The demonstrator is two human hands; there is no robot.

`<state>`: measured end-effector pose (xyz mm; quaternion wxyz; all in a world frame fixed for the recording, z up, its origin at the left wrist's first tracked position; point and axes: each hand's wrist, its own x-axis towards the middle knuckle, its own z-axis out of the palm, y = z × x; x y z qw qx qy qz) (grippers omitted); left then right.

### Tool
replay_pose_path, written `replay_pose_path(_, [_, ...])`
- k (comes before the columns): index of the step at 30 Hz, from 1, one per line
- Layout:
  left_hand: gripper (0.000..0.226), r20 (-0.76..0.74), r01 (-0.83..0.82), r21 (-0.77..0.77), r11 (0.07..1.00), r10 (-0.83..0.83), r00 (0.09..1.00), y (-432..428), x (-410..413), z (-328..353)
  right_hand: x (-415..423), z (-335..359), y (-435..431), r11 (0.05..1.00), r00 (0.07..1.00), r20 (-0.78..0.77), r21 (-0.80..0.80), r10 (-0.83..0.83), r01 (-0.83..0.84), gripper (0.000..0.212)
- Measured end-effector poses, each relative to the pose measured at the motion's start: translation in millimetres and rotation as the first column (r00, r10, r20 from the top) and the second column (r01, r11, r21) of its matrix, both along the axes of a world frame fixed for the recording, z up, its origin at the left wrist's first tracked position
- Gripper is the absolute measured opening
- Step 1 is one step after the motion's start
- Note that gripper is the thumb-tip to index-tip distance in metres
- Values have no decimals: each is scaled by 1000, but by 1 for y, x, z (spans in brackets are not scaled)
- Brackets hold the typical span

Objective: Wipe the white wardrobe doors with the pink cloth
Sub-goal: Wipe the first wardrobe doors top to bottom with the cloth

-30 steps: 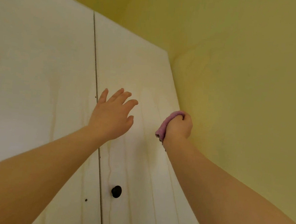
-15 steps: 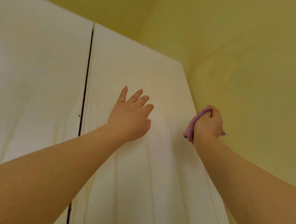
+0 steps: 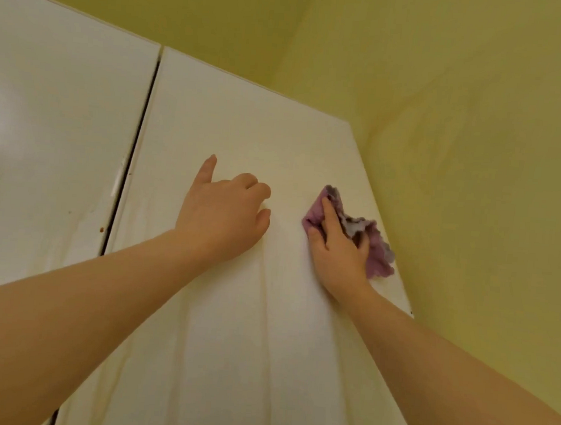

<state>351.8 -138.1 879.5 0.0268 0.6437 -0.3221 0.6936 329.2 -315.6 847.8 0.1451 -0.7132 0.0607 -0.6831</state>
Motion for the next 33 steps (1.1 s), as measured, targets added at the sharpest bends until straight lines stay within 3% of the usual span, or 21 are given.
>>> replay_pose_path(1, [39, 71, 55, -9, 998, -54, 996, 0, 2, -1, -2, 3, -12, 997, 996, -33, 13, -77, 78, 50])
replay_pose_path(3, [39, 215, 155, -9, 988, -150, 965, 1, 7, -3, -7, 10, -31, 991, 995, -68, 106, -69, 76, 50])
replay_pose_path(6, [31, 194, 208, -30, 978, -199, 961, 4, 12, -4, -4, 17, -34, 982, 993, -97, 168, -74, 89, 50])
replay_pose_path(8, [25, 173, 248, -50, 968, -236, 956, 7, 12, -4, 2, 11, -12, 992, 987, -103, -11, -126, 125, 50])
replay_pose_path(10, [25, 183, 242, -64, 968, -227, 957, 8, 15, -4, 5, -2, 10, 961, 988, -122, -273, -90, 54, 49])
replay_pose_path(12, [27, 176, 239, -74, 968, -223, 959, 9, 14, -6, 1, -8, 14, 918, 990, -125, -398, -64, 9, 50])
replay_pose_path(13, [29, 156, 234, -70, 970, -221, 963, 11, 14, -8, -1, -5, 8, 935, 993, -108, -355, -41, 0, 51])
replay_pose_path(15, [34, 124, 209, -56, 976, -201, 972, 19, 10, -9, -1, 6, -6, 996, 999, -44, -91, 6, -10, 57])
replay_pose_path(17, [37, 93, 178, -42, 983, -174, 980, 30, 2, -8, 1, 11, -11, 992, 1000, -15, 128, -18, 20, 60])
replay_pose_path(19, [32, 62, 136, -32, 990, -134, 989, 41, -1, -6, 5, 8, -3, 994, 998, -40, 97, -50, 53, 58])
replay_pose_path(23, [28, 32, 123, -47, 991, -121, 992, 49, -5, -7, 2, -12, 1, 979, 994, -106, -205, -32, 9, 52])
replay_pose_path(33, [48, -75, -131, 59, 990, 135, 988, 28, -22, -6, -9, -2, -90, 963, 998, -55, 270, -2, 16, 51])
